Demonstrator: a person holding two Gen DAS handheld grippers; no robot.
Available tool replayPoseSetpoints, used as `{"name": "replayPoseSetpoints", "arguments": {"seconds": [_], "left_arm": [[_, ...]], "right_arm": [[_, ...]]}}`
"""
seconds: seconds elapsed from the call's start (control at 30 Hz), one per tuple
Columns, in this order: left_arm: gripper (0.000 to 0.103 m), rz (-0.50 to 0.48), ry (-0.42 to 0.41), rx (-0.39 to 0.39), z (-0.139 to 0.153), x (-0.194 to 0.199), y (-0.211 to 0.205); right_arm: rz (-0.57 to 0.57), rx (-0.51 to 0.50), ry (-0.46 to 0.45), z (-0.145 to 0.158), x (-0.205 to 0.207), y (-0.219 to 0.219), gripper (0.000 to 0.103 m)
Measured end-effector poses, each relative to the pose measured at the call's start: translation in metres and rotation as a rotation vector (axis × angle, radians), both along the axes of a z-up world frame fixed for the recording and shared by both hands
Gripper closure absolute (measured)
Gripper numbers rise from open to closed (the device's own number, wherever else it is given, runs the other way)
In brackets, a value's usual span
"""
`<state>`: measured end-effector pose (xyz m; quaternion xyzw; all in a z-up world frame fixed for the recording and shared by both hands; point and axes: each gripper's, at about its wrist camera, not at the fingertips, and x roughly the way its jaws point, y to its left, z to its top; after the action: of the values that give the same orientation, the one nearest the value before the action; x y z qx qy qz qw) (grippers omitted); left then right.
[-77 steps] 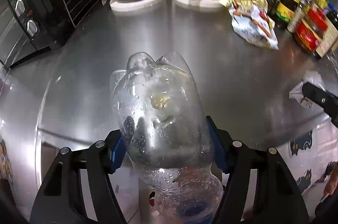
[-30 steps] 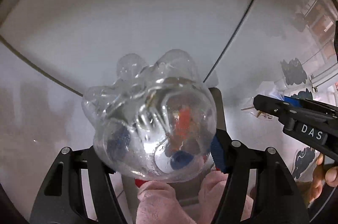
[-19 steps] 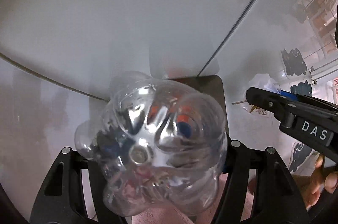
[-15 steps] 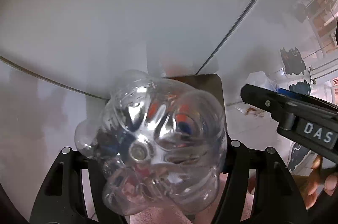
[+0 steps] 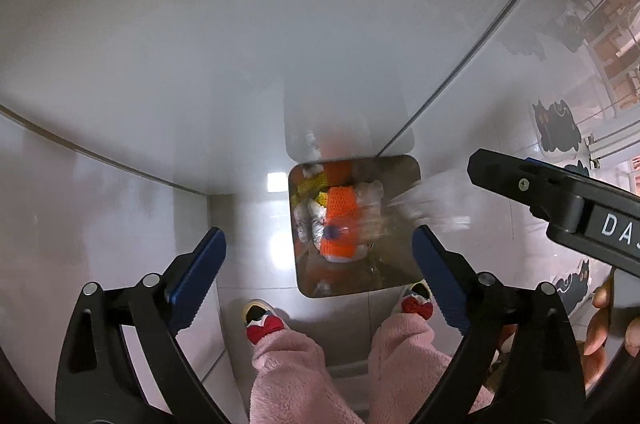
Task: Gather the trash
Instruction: 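Carry the bottle and small bag down over the bin and open both tools, then raise both tools to the counter and grasp the white snack wrapper with the left tool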
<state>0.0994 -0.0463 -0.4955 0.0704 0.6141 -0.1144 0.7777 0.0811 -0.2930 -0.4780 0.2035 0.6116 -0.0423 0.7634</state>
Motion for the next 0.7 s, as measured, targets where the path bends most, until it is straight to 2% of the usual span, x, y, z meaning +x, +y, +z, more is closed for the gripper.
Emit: {"name": "replayPoseSetpoints", "arguments": {"seconds": [0.1,0.23,0.3,0.47,0.7], "left_arm": [[0.012,0.001,-0.009,0.006,0.007,-0.001,0.0],[0.011,-0.002,-0.015,0.013,0.015,-0.003,-0.001],[0.009,0.0,-0.021,0.011,0.021,-0.004,0.0],[0.008,-0.01,-0.055,-0.005,0.05,-0.008,0.006],[0.008,-0.009,-0.107,-0.023,0.104,-0.017,0.021]], "right_arm": [[-0.007,-0.003,-0.012,0.006,-0.002,0.002,0.018],[-0.011,-0.013,-0.026,0.018,-0.003,0.005,0.015],[-0.013,-0.017,-0.034,0.027,-0.006,0.004,0.004],[-0.018,-0.021,-0.038,0.052,-0.014,0.002,0.004],[0.006,-0.026,-0.095,0.106,-0.027,0.003,0.004]]}}
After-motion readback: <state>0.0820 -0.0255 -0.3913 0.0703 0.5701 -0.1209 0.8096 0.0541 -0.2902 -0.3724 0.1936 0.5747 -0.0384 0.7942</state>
